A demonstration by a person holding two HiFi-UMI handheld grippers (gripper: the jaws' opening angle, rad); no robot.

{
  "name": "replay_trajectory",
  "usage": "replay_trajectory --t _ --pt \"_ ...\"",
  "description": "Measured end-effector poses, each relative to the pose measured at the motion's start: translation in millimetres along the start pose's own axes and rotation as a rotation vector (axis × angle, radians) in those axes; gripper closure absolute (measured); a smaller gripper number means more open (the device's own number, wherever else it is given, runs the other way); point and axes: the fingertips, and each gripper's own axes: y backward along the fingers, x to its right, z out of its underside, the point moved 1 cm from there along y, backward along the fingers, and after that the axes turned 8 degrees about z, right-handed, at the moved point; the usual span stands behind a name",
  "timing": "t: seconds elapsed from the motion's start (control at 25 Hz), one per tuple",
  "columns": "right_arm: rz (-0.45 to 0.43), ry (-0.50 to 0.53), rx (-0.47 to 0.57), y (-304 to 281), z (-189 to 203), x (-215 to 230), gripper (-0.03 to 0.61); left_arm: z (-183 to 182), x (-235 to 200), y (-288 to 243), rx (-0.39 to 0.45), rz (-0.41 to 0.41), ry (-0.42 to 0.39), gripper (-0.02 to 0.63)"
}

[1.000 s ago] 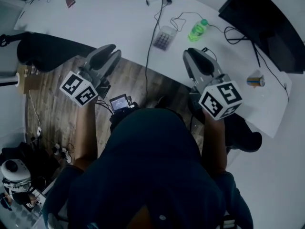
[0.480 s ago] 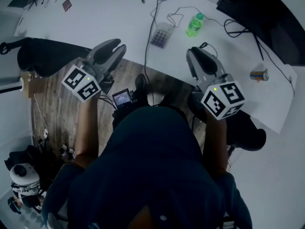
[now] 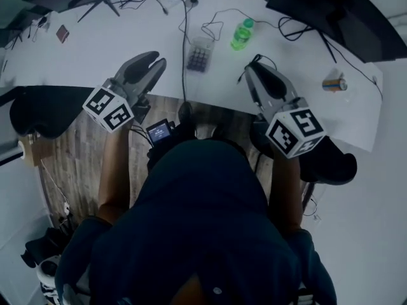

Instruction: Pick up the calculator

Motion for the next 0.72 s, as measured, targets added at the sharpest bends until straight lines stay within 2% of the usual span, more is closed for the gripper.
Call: replay_trajectory --t 0.44,0.72 --pt "0.121 -0.019 0.001 -18.5 -5.8 -0.1 0.539 9.2 -53.1 -26.0 -0.021 0.115 0.052 0.502" --pt "0.177 -0.047 -0.012 -25.2 -0.5 2.2 0.540 20.9 -78.8 -44.3 -0.060 0.156 0.076 0.502"
